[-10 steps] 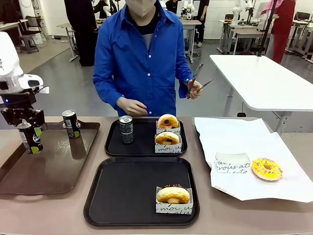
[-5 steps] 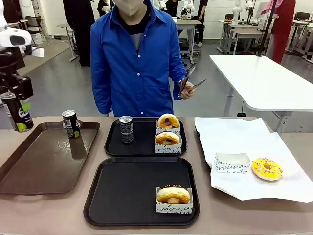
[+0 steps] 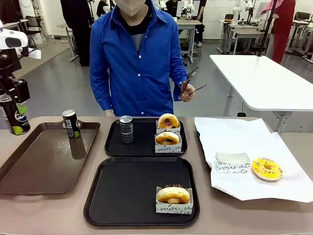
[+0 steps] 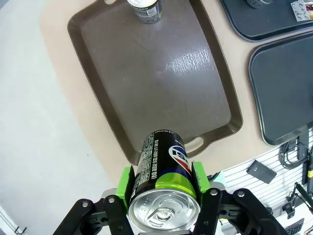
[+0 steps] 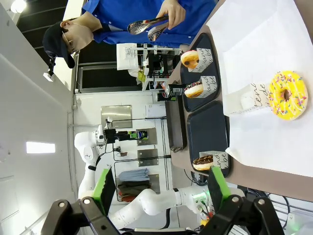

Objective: Set up donuts and drinks on trays.
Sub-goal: Pick up one Pepsi coke from the Handle tray and place it on the Flat Tray without a Pepsi coke.

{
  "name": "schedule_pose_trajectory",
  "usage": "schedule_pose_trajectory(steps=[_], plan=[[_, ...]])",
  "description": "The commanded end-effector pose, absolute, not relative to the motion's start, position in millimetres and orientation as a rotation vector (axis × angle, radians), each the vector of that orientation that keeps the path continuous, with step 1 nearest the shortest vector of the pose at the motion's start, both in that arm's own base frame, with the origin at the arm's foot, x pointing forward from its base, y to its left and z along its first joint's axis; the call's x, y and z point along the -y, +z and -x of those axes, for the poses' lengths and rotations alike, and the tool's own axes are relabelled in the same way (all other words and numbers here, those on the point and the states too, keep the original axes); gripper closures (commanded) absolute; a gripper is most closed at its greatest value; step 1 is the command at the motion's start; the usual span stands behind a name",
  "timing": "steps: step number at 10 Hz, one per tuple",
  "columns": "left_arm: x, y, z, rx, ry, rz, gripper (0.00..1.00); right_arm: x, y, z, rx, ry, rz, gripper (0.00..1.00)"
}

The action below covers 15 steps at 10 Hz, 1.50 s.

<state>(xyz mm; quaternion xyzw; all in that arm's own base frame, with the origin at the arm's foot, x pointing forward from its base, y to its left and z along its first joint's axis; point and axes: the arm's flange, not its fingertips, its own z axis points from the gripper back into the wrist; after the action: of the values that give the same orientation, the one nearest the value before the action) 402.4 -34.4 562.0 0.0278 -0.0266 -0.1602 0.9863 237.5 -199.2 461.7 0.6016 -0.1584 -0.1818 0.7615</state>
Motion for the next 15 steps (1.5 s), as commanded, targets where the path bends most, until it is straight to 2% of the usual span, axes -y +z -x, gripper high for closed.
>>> schedule_pose_trajectory(steps=[1,2,3,6,8,10,11,12,13,14,15], plan=[[35.9,570.1,-406.9,0.067,-0.317,-0.047,1.00,199.8,461.2,-237.6,0.349,-0.387,-1.325,0.00],[35.9,570.1,-406.9,0.067,-0.317,-0.047,1.00,199.8,461.2,-237.6,0.349,-0.387,-1.325,0.00],[35.2,561.9,-404.5,0.052,-0.323,-0.055,0.41,199.8,461.2,-237.6,0.349,-0.387,-1.325,0.00],[112.1,578.6,-406.3,0.278,-0.487,-0.036,0.41,199.8,461.2,-237.6,0.349,-0.387,-1.325,0.00],[182.5,572.6,-406.8,0.308,-0.650,-0.039,0.41,199.8,461.2,-237.6,0.349,-0.387,-1.325,0.00],[238.3,549.0,-420.8,0.346,-0.821,0.035,0.41,199.8,461.2,-237.6,0.349,-0.387,-1.325,0.00],[251.6,536.2,-420.5,0.280,-0.909,0.093,0.41,199.8,461.2,-237.6,0.349,-0.387,-1.325,0.00],[226.1,564.1,-395.4,0.243,-0.906,0.113,0.41,199.8,461.2,-237.6,0.349,-0.387,-1.325,0.00],[194.6,602.5,-348.1,0.320,-0.933,0.118,0.41,199.8,461.2,-237.6,0.349,-0.387,-1.325,0.00],[183.4,617.2,-319.3,0.349,-0.947,0.088,0.41,199.8,461.2,-237.6,0.349,-0.387,-1.325,0.00],[182.6,611.1,-310.0,0.327,-0.936,0.072,0.41,199.8,461.2,-237.6,0.349,-0.387,-1.325,0.00]])
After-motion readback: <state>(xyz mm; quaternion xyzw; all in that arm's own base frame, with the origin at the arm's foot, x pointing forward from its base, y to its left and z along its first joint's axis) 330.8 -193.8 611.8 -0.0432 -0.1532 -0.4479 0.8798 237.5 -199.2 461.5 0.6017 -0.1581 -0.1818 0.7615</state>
